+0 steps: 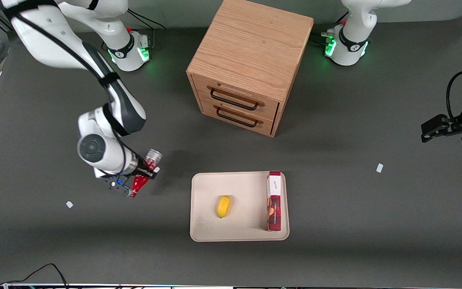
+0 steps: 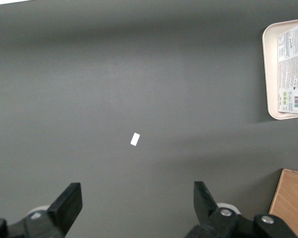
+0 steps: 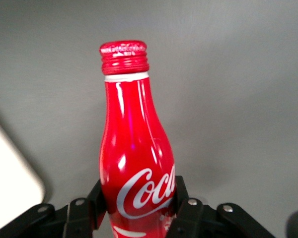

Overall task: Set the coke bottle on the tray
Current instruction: 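Close the right gripper around the bottle's body, then lift the bottle and carry it over the cream tray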

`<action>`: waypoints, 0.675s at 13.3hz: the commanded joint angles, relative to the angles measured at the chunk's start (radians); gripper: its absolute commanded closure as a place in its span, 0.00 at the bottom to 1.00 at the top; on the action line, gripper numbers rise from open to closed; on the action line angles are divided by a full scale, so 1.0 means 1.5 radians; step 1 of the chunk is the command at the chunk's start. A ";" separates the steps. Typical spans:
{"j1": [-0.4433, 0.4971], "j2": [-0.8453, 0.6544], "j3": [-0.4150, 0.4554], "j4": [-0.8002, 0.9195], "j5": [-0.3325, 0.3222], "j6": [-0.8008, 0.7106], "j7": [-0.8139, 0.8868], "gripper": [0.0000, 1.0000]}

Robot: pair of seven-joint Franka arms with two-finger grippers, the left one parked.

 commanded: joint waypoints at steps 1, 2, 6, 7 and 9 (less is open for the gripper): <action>-0.002 -0.038 0.037 0.123 0.003 -0.117 -0.090 1.00; -0.001 -0.032 0.054 0.161 0.003 -0.121 -0.106 1.00; 0.007 0.118 0.122 0.352 0.003 -0.116 -0.135 1.00; 0.014 0.176 0.138 0.408 0.003 -0.110 -0.134 1.00; 0.031 0.277 0.152 0.453 0.003 -0.049 -0.114 1.00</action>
